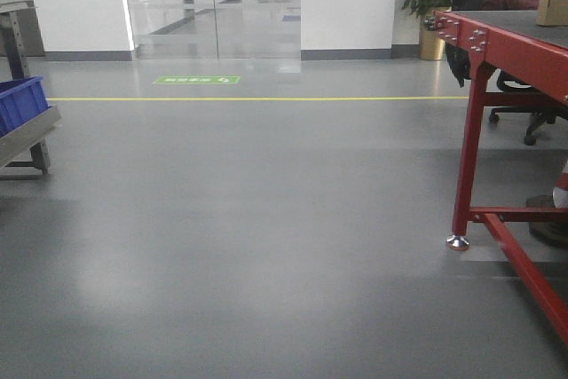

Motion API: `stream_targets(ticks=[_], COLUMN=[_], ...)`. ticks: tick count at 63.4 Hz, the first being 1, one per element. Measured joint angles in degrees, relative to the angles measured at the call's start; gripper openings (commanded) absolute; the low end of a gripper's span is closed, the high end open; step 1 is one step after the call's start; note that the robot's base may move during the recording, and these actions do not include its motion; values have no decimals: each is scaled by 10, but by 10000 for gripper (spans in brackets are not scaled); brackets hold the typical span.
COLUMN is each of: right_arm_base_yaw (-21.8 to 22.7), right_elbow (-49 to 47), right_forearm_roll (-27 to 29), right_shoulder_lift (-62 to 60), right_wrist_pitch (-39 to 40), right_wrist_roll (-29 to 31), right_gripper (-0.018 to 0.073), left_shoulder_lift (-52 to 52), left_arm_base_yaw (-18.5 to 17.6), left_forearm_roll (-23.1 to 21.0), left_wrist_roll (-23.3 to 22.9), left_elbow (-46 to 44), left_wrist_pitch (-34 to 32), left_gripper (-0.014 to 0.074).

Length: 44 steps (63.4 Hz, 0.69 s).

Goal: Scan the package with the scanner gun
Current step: 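Drive the base forward toward the red-framed table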

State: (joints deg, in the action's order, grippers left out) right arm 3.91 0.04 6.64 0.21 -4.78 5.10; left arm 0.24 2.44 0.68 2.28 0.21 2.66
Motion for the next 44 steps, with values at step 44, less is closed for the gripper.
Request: stream_targets(ticks=[44], right_arm_base_yaw=[0], right_elbow=[0], right_forearm_roll=[0], right_shoulder_lift=[0], right_wrist_pitch=[0], right_wrist_roll=[0], right_gripper=[-154], left_shoulder_lift=[0], left_arm_base_yaw=[0], left_forearm_roll=[0], left_wrist_roll=[0], left_elbow=[0], left_wrist_pitch=[0], left_gripper=[-111])
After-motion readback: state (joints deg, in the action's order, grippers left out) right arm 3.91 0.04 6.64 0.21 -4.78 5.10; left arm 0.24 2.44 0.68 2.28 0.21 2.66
